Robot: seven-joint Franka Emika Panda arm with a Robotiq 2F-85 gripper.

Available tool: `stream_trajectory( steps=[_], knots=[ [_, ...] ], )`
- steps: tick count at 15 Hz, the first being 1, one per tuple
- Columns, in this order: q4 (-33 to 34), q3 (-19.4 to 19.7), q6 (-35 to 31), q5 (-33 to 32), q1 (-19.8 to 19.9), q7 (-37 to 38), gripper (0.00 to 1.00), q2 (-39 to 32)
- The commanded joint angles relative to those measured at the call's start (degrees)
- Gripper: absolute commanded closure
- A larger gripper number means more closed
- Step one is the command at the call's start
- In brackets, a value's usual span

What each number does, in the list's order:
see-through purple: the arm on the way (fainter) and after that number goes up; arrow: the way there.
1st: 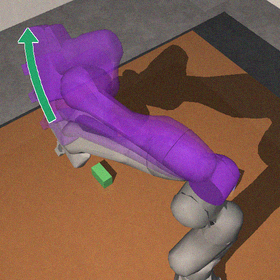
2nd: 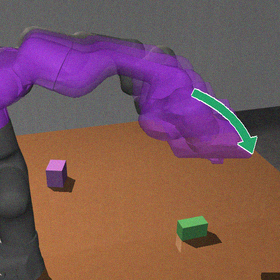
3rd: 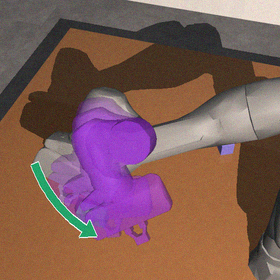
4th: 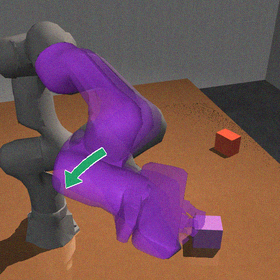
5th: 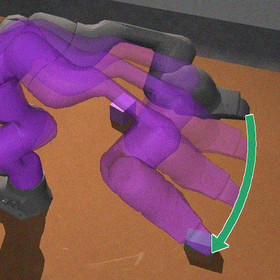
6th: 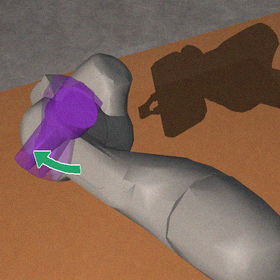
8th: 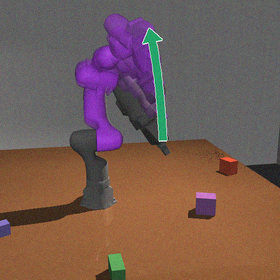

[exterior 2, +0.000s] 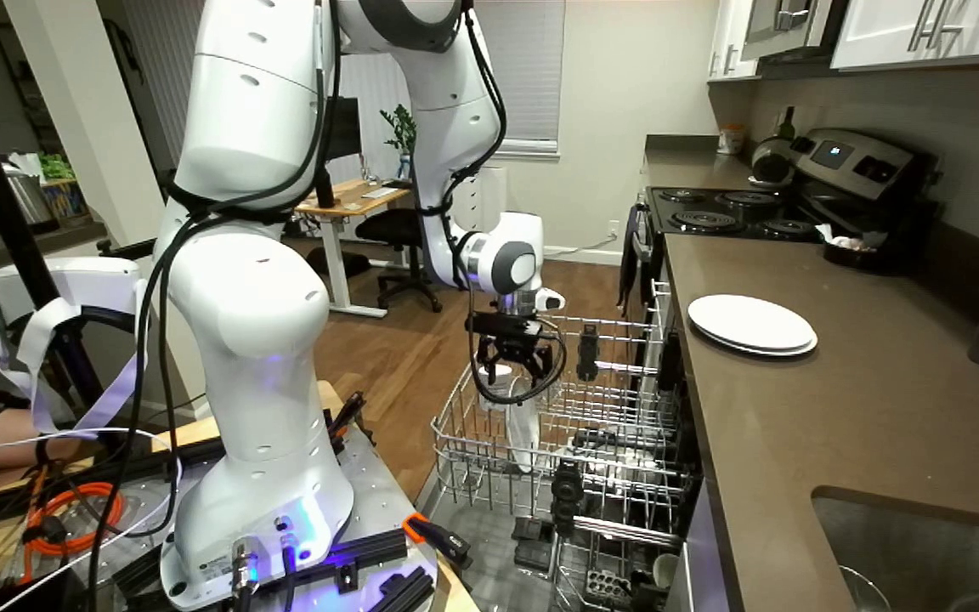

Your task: Move the white plate in the dishwasher to the left side

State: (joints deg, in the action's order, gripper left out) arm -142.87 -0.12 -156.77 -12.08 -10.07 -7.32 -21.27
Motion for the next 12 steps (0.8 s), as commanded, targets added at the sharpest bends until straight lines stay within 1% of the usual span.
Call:
stream_trajectory(
  steps=[1, 2, 3, 5, 8, 9, 10, 11, 12],
  knots=[
    [-0.09, -3.18, 3.66, 2.07, 2.84, -1.36, 0.00, 0.45],
    [-0.27, -3.56, 2.77, 1.94, 3.22, -1.62, 0.00, 0.18],
    [-0.56, -3.80, 0.42, 1.61, 3.47, -1.67, 0.00, -0.39],
    [-0.69, -5.49, -2.26, 3.00, 4.98, -3.26, 0.00, -1.60],
    [-0.74, -10.13, -6.17, 7.42, 9.09, -7.39, 0.00, -3.62],
    [-0.82, -11.64, -7.76, 8.58, 10.49, -8.84, 0.25, -4.47],
    [-0.74, -13.11, -8.97, 9.57, 11.85, -10.06, 0.26, -5.28],
    [-0.80, -13.71, -10.24, 9.58, 12.54, -10.55, 0.32, -5.89],
    [-0.85, -14.13, -11.07, 9.34, 13.11, -10.76, 0.40, -6.31]
  ],
)
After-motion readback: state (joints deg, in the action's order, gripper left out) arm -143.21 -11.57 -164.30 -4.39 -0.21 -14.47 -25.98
